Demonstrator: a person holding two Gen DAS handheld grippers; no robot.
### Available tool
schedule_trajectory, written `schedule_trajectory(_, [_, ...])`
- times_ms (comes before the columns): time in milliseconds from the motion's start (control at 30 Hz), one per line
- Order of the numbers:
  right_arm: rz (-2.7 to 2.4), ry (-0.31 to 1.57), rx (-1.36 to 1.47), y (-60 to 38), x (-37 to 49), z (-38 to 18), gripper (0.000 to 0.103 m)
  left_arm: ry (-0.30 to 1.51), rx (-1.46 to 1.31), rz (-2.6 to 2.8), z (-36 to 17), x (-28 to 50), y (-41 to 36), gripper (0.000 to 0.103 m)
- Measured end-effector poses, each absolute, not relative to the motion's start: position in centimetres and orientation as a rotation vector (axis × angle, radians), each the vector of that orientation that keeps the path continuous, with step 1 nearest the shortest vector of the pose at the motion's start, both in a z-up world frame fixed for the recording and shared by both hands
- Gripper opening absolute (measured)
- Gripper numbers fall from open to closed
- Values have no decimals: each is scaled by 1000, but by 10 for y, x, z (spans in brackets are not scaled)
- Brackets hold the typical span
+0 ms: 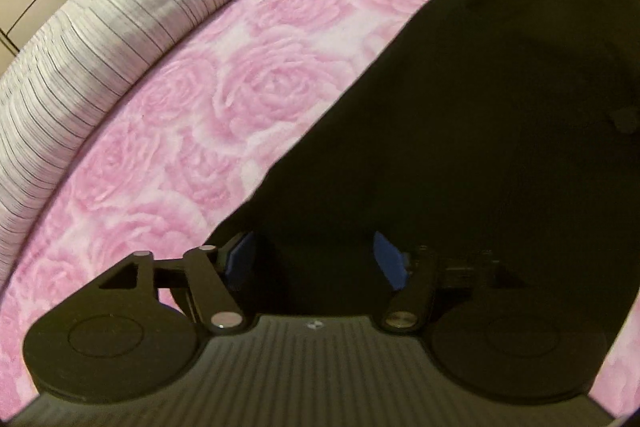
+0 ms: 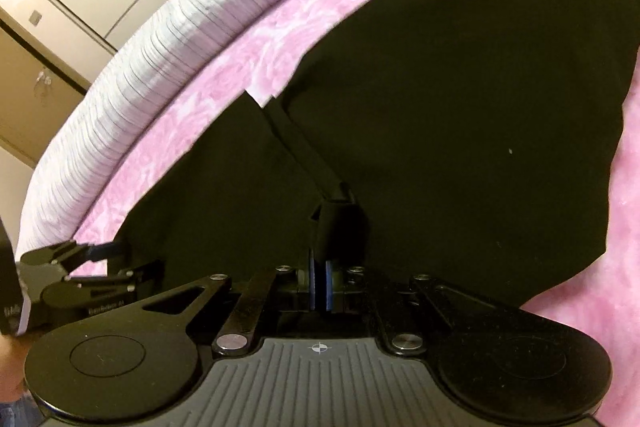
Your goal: Fold clothes
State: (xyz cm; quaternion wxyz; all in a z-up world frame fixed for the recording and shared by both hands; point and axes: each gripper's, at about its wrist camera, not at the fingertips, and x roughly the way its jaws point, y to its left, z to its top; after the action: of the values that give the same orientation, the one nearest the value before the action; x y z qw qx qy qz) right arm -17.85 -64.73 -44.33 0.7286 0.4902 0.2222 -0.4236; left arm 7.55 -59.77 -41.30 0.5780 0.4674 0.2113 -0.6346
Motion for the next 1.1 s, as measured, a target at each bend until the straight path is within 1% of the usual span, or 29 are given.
schedule_trajectory(33, [-923, 495, 1078, -648, -180, -443, 3, 503, 1085, -1485, -413, 78, -600, 72])
schedule_trajectory(67, [-922, 511, 1061, -647, -182, -440, 5, 525, 1075, -1486, -413, 81, -602, 72])
schedule_trajectory(100, [-923, 528, 1043, -645, -184, -435, 10, 548, 1068, -1490, -410, 84, -604, 71])
schedule_trajectory(167, [-968, 564, 973, -638, -184, -418, 18, 567, 1041, -1508, -398, 89, -601, 62])
schedule_trajectory(200, [-996, 567, 931, -635, -182, -408, 20, 569, 1017, -1521, -390, 93, -598, 58])
schedule_trajectory(267, [-1030, 563, 854, -629, -175, -392, 22, 604, 900, -1527, -373, 110, -591, 58])
schedule_trajectory(333, [-1006, 546, 803, -625, -166, -384, 25, 664, 822, -1491, -367, 127, -590, 58])
schedule_trajectory(367, [-963, 546, 782, -623, -160, -382, 27, 692, 791, -1473, -366, 135, -590, 58])
schedule_trajectory(467, [-826, 575, 744, -630, -133, -400, 29, 755, 827, -1426, -389, 148, -610, 55])
schedule_trajectory(567, [-776, 693, 727, -639, -113, -430, 29, 804, 857, -1397, -410, 158, -627, 65])
schedule_trajectory(600, [-776, 722, 702, -637, -111, -432, 29, 792, 872, -1401, -413, 158, -628, 73])
schedule_trajectory(667, [-778, 776, 646, -632, -109, -434, 30, 767, 905, -1430, -406, 162, -626, 70])
schedule_trajectory(700, [-800, 819, 602, -628, -104, -430, 30, 754, 918, -1441, -402, 165, -624, 66])
schedule_trajectory(767, [-759, 846, 505, -604, -95, -415, 32, 717, 921, -1434, -389, 175, -610, 62])
schedule_trajectory(833, [-651, 859, 394, -573, -80, -404, 42, 725, 894, -1419, -377, 188, -592, 61])
schedule_trajectory(867, [-586, 867, 346, -556, -69, -402, 51, 744, 871, -1418, -371, 194, -581, 61])
schedule_trajectory(900, [-520, 875, 297, -540, -58, -399, 55, 756, 854, -1415, -366, 199, -570, 61])
schedule_trajectory(1000, [-418, 890, 193, -500, -23, -399, 59, 707, 897, -1392, -360, 205, -538, 61])
schedule_trajectory(1100, [-407, 914, 134, -472, 14, -408, 62, 585, 999, -1400, -366, 203, -511, 62])
